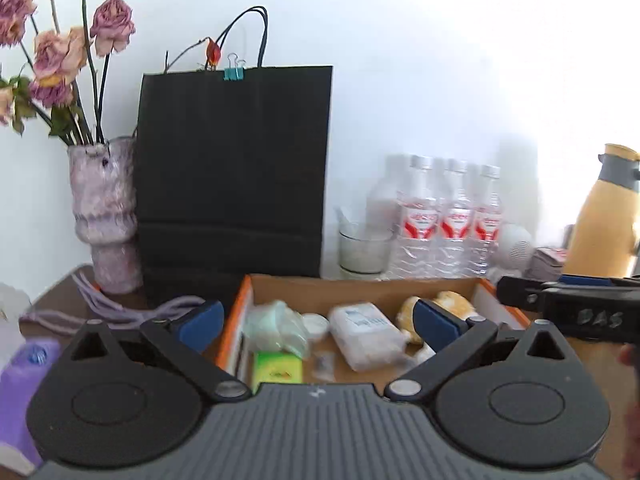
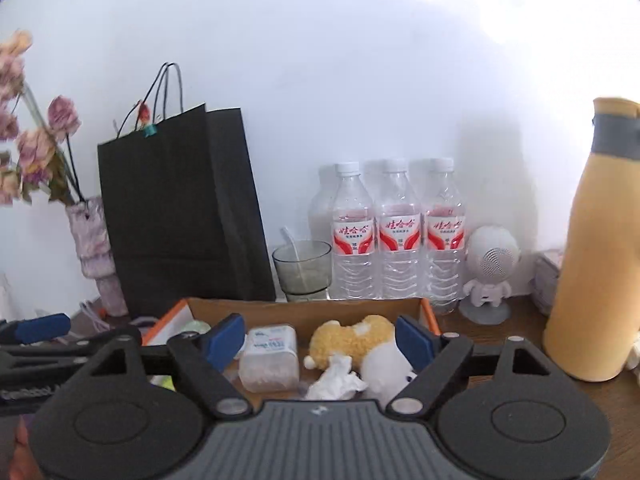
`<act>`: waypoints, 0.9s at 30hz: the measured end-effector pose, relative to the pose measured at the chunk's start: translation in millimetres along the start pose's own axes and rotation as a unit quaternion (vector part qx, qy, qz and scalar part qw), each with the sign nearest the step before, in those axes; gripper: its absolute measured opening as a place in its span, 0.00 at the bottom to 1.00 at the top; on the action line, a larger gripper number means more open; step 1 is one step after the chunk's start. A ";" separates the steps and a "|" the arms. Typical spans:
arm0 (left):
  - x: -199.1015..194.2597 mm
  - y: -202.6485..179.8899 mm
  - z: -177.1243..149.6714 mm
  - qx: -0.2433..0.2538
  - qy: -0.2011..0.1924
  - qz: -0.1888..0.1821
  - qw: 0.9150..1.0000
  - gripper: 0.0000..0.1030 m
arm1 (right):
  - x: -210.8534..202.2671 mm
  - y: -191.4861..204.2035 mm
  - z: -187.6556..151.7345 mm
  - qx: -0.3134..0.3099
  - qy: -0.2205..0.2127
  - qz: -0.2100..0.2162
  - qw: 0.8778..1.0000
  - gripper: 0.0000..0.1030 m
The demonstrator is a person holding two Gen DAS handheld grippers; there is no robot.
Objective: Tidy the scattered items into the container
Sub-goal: 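Pull both tools back from the box toward the table, then grasp the purple pouch with the right tool and lift it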
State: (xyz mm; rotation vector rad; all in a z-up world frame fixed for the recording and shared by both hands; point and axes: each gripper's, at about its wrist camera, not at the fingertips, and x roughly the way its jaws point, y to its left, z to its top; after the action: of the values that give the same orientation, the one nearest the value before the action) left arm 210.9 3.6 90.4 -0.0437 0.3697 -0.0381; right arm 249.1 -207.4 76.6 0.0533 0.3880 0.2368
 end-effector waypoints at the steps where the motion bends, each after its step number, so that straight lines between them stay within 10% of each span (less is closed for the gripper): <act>1: -4.4 -1.8 -0.3 0.004 -0.004 -0.004 1.000 1.00 | -3.7 2.2 0.1 -0.008 -0.001 -0.003 1.000 0.79; 14: -122.3 -5.0 -96.0 0.007 0.019 -0.026 0.999 1.00 | -143.8 1.5 -94.6 0.075 -0.035 -0.044 0.996 0.88; 24: -104.6 -7.6 -109.4 0.014 0.053 -0.019 0.998 1.00 | -87.4 28.1 -132.8 -0.043 0.060 -0.060 0.995 0.86; 27: -102.8 -11.0 -113.2 0.023 0.057 -0.018 0.998 1.00 | -74.3 33.2 -137.4 -0.055 0.069 -0.081 0.993 0.61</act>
State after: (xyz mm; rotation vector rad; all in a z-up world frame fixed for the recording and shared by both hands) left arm 73.8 -6.7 22.6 -0.0021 0.4816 -0.0847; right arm 122.8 -192.0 -19.9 -0.1032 0.5135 0.1017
